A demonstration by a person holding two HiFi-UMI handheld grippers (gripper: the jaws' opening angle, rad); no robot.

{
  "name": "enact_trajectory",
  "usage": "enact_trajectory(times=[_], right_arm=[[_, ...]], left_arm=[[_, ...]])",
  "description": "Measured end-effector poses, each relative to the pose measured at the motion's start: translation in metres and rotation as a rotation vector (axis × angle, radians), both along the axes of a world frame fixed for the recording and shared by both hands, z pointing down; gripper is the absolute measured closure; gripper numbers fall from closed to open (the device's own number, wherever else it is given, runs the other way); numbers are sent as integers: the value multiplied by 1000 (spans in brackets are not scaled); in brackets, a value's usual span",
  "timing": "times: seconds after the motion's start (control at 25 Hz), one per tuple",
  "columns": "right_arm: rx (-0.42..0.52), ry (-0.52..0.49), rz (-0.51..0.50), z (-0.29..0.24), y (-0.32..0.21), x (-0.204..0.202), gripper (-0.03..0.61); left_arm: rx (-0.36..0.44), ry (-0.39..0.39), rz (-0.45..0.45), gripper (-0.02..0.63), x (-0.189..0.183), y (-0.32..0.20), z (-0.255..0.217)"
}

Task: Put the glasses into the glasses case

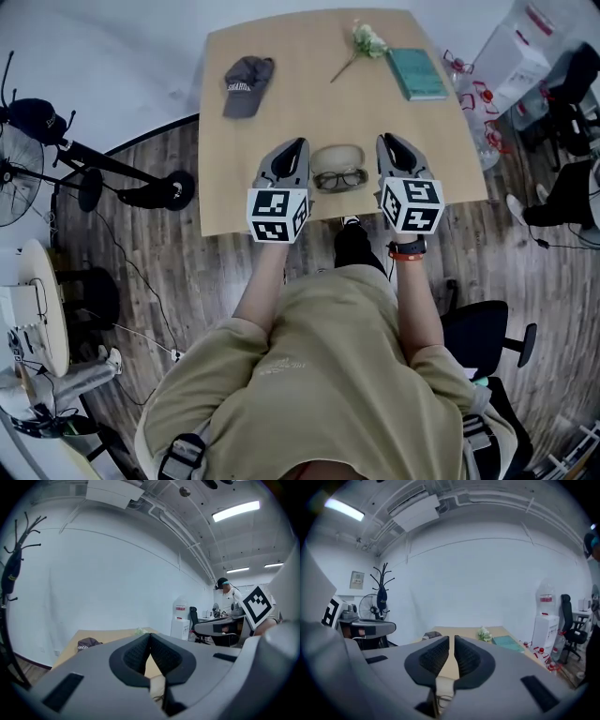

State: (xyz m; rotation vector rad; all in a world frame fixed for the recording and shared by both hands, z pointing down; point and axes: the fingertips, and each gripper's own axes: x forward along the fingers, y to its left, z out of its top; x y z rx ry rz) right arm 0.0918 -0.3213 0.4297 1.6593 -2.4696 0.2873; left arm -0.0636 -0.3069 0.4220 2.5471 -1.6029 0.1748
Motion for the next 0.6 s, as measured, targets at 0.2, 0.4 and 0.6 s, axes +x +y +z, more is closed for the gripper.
enact_trajectory(times=[0.2,0.4,0.6], right_arm=[[41,-13,38,-5,13,2,563],[26,-32,18,-4,20,-1,563],[39,-33,8,-11,23,-2,563]], left_arm=[[24,-2,-8,592,-1,8,-7],[36,10,5,592,5,12,-11],[45,15,15,592,11,13,-14]])
